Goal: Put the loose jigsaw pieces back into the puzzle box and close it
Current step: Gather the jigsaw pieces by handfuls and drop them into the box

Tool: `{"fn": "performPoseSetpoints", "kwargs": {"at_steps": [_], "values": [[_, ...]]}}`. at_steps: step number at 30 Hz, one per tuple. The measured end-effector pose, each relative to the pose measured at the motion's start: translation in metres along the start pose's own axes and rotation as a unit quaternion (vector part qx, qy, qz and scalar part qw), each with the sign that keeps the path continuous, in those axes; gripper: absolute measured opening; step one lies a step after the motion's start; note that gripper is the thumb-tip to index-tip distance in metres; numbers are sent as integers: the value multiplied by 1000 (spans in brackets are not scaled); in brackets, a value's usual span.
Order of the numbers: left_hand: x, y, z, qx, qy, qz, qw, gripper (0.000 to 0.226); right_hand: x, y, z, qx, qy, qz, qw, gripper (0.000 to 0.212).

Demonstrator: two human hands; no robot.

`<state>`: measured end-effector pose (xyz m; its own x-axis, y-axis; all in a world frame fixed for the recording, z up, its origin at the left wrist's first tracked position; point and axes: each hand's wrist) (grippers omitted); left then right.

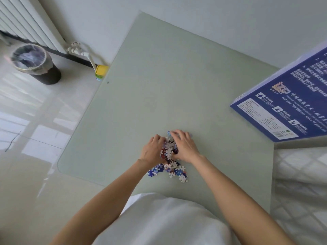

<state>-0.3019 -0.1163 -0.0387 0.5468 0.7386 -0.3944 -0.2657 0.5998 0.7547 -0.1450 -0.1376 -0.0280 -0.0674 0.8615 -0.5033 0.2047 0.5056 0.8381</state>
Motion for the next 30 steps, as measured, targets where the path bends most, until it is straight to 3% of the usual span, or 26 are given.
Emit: {"fn": "performPoseSetpoints", "kwargs": {"at_steps": [8, 11, 15, 20, 25, 30], "values": [[-1, 0, 0, -57, 20, -23, 998, 71, -18, -17, 1, 162, -47, 54, 984, 56], [-3, -1, 5, -42, 23, -41, 998, 77, -22, -20, -4, 184, -75, 66, 978, 52], [-4, -5, 13, -2, 21, -3, 1000, 69, -25, -20, -7, 216, -88, 65, 970, 49], [-1, -4, 11, -13, 24, 24, 999, 54, -29, -5, 1, 304, -92, -26, 948, 61], [4, 0, 5, -39, 17, 9, 999, 50, -30, -4, 1, 247, -48, -31, 967, 76], [3, 2, 2, -53, 15, 18, 998, 39, -26, -4, -5, 146, -36, 7, 989, 71]]}}
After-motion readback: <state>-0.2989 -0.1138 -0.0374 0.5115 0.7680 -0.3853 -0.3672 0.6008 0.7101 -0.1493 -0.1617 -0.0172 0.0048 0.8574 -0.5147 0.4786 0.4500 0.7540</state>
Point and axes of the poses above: each hand's wrist, its own x-axis towards the middle knuckle, its own y-axis out of the back of the hand, z = x × y, and after that the axes turned 1 degree about z, right-handed
